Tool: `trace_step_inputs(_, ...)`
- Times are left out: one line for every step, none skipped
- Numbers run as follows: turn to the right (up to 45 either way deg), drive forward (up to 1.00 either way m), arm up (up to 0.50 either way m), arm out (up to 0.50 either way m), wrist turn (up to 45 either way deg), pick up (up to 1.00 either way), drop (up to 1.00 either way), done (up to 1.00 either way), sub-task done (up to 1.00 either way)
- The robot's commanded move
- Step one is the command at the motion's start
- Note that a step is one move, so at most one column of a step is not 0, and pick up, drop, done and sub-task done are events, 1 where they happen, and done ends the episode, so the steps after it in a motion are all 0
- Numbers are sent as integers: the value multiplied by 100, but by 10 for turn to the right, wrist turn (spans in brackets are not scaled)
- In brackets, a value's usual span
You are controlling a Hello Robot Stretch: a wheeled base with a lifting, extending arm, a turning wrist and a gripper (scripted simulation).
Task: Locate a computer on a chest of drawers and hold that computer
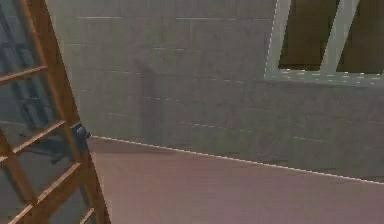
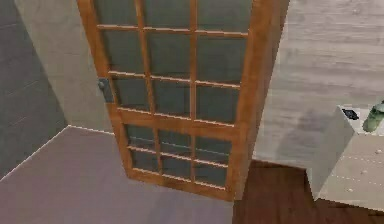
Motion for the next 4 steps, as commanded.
trace_step_inputs(0, 95, 0, 0, 0, 0, 0, 0, 0)
trace_step_inputs(-240, 0, 0, 0, 0, 0, 0, 0, 0)
trace_step_inputs(0, 55, 0, 0, 0, 0, 0, 0, 0)
trace_step_inputs(-450, 0, 0, 0, 0, 0, 0, 0, 0)
